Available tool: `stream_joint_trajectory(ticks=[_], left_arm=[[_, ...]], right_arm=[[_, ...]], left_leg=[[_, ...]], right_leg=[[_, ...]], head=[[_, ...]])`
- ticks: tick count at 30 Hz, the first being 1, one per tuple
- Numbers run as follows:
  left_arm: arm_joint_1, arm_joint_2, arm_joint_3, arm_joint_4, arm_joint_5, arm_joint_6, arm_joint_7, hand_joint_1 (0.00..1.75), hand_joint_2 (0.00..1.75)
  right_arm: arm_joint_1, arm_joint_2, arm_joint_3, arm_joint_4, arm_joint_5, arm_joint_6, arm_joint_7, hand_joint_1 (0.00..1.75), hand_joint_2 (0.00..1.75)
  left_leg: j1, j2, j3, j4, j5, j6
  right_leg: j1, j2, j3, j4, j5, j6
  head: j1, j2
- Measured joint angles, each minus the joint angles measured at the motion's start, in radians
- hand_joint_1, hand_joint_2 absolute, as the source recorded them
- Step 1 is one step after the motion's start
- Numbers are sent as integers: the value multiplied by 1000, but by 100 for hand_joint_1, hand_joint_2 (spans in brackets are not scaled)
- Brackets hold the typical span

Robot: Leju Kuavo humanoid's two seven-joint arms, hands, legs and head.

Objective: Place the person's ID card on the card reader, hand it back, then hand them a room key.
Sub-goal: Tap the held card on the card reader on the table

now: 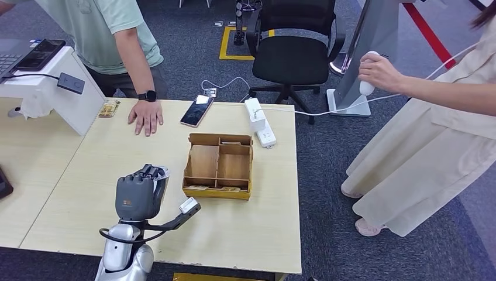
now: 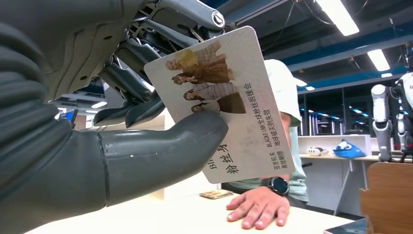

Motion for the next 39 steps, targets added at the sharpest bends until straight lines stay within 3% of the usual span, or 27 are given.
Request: stream_joint_trajectory(ticks=[9, 20, 32, 39], left_arm=[[-2, 1, -58, -13, 33, -34, -36, 175, 175], [-4, 5, -132, -31, 26, -54, -13, 175, 175], [14, 57, -123, -13, -25, 0, 34, 175, 175], [19, 69, -70, -13, -28, 7, 62, 168, 175]], right_arm=[[-1, 3, 2, -7, 0, 5, -1, 0, 0], [-1, 6, 14, -11, 0, 17, -1, 0, 0], [12, 10, 20, -11, 0, 11, -7, 0, 0], [17, 12, 20, -11, 0, 11, -10, 0, 0]], left_leg=[[0, 0, 0, 0, 0, 0], [0, 0, 0, 0, 0, 0], [0, 0, 0, 0, 0, 0], [0, 0, -1, 0, 0, 0]], right_leg=[[0, 0, 0, 0, 0, 0], [0, 0, 0, 0, 0, 0], [0, 0, 0, 0, 0, 0], [0, 0, 0, 0, 0, 0]], head=[[0, 0], [0, 0], [0, 0], [0, 0]])
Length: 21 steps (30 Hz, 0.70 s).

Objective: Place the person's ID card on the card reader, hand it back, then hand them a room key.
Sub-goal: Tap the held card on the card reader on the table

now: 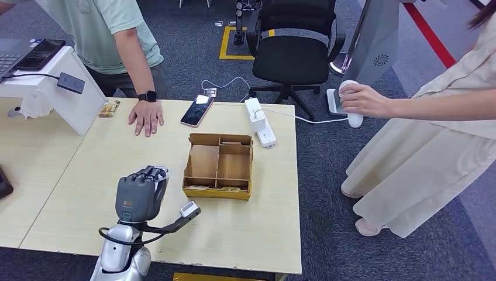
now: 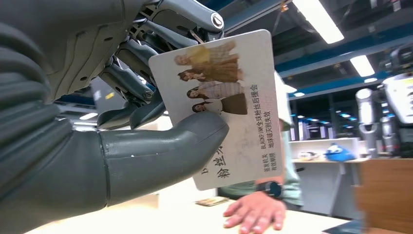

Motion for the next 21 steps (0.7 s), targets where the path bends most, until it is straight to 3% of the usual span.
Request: stream_joint_trajectory(ticks=[21], left_arm=[[66, 3, 101, 0, -7, 0, 38, 168, 175]], right_arm=[[21, 3, -24, -14, 0, -12, -2, 0, 0]], left_leg=[[0, 0, 0, 0, 0, 0]], right_leg=[[0, 0, 0, 0, 0, 0]], head=[[0, 0]])
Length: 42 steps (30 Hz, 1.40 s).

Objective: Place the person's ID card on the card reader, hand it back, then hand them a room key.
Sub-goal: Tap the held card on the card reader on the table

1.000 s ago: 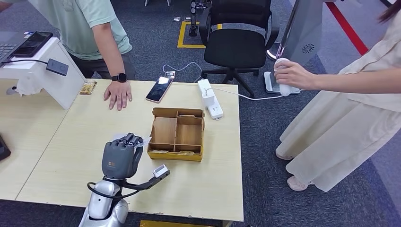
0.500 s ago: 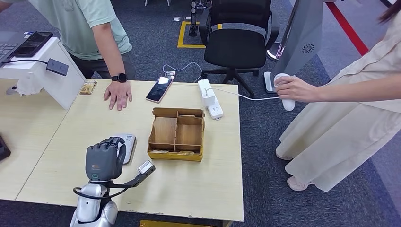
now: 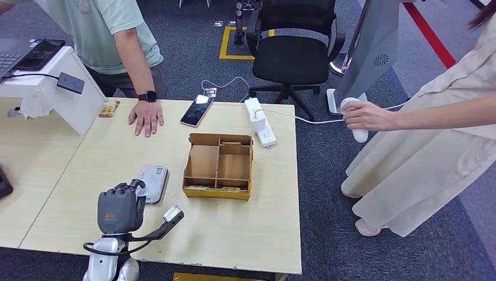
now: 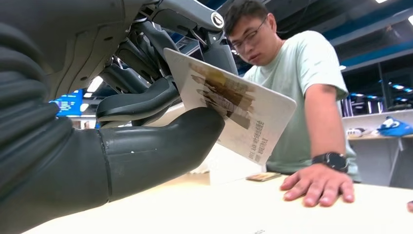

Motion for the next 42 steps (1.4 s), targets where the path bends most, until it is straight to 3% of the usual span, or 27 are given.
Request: stream_joint_trajectory(ticks=[16, 21, 32, 42], left_arm=[[-19, 0, 13, 1, 0, -15, 0, 169, 175], [-23, 0, 20, 13, 0, -55, 24, 152, 175], [-24, -4, 20, 60, 0, -68, 64, 147, 175], [-33, -16, 20, 72, 0, -68, 64, 152, 175]], right_arm=[[-5, 0, -7, -14, 0, 5, 0, 0, 0], [-4, 1, -16, -14, 0, 4, 1, 0, 0], [-4, 1, -22, -14, 0, 4, 2, 0, 0], [-4, 1, -22, -14, 0, 4, 3, 0, 0]], left_leg=[[0, 0, 0, 0, 0, 0], [0, 0, 0, 0, 0, 0], [0, 0, 0, 0, 0, 0], [0, 0, 0, 0, 0, 0]], right_leg=[[0, 0, 0, 0, 0, 0], [0, 0, 0, 0, 0, 0], [0, 0, 0, 0, 0, 0], [0, 0, 0, 0, 0, 0]], head=[[0, 0], [0, 0], [0, 0], [0, 0]])
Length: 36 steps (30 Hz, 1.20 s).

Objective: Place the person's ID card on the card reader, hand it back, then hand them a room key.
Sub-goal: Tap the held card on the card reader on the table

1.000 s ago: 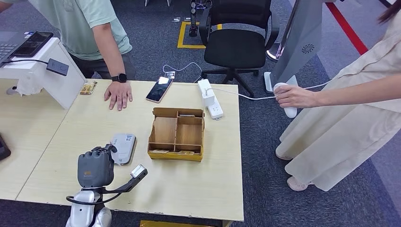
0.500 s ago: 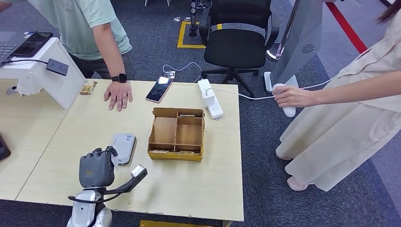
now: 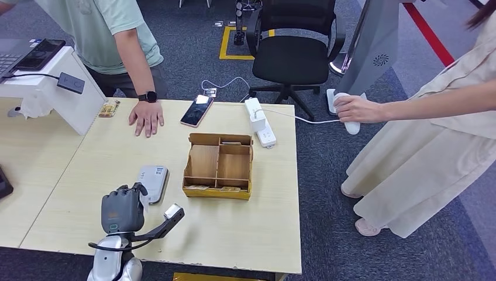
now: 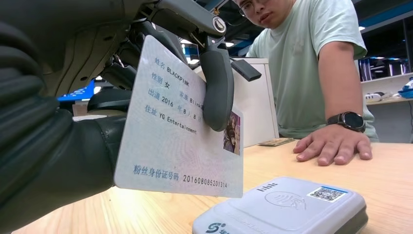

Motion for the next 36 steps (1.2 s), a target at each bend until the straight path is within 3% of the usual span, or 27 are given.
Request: stream_joint_trajectory(ticks=[19, 28, 35, 36], left_arm=[[-3, -23, 0, 10, 0, 9, -35, 154, 175], [-41, -22, 0, 40, 0, 22, -34, 156, 175], [-63, -15, -1, 55, 0, 26, 5, 131, 175], [-65, -13, -2, 57, 0, 27, 10, 134, 175]], right_arm=[[2, 5, 2, 8, 0, -3, -3, 0, 0], [1, 5, 14, 10, 0, -3, 0, 0, 0], [1, 5, 23, 11, 0, -2, 0, 0, 0], [1, 5, 24, 12, 0, -2, 0, 0, 0]], left_leg=[[0, 0, 0, 0, 0, 0], [0, 0, 0, 0, 0, 0], [0, 0, 0, 0, 0, 0], [0, 0, 0, 0, 0, 0]], right_leg=[[0, 0, 0, 0, 0, 0], [0, 0, 0, 0, 0, 0], [0, 0, 0, 0, 0, 0], [0, 0, 0, 0, 0, 0]], head=[[0, 0], [0, 0], [0, 0], [0, 0]])
